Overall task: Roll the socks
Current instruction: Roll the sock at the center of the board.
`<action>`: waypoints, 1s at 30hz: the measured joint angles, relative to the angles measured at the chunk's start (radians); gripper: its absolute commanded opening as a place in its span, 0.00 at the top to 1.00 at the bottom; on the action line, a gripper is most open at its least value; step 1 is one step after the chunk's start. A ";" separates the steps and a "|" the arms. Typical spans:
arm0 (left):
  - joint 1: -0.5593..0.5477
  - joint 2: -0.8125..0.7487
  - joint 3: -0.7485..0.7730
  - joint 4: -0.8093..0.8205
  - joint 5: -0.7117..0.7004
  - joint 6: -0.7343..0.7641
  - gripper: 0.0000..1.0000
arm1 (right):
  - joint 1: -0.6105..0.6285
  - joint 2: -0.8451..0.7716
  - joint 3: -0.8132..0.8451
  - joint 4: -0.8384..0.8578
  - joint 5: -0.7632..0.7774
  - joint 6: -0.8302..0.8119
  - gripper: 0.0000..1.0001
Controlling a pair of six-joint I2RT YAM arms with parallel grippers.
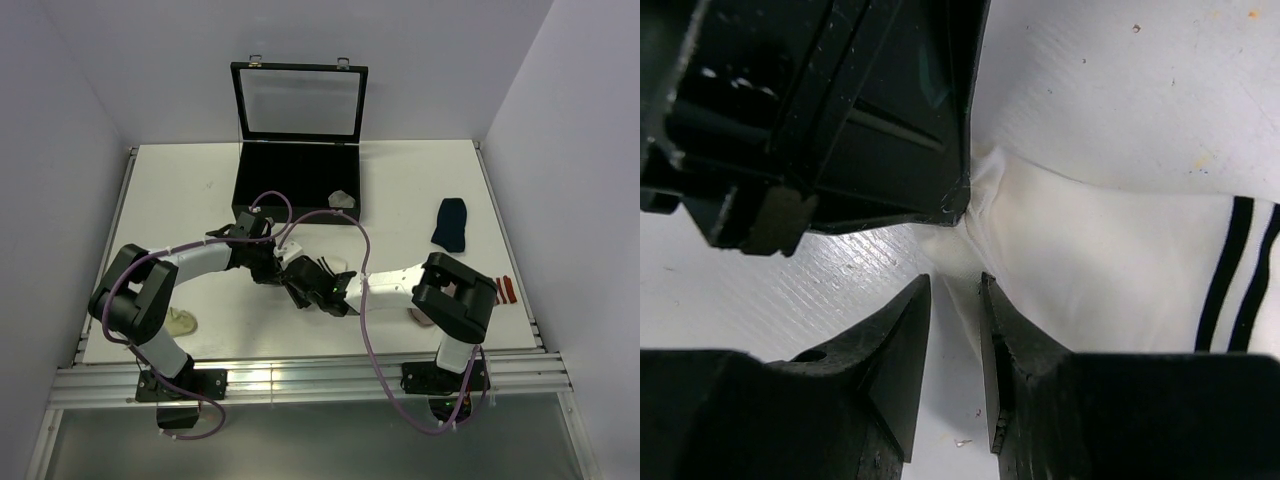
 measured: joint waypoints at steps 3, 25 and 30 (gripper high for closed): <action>0.000 0.000 0.002 -0.007 0.000 0.000 0.99 | 0.006 0.000 0.000 0.000 0.013 -0.006 0.66; 0.000 0.000 0.024 -0.050 0.000 0.000 0.99 | 0.030 -0.011 -0.005 -0.004 0.091 -0.041 0.65; 0.000 0.000 0.029 -0.060 0.000 0.000 0.99 | 0.035 -0.009 -0.005 -0.011 0.086 -0.053 0.65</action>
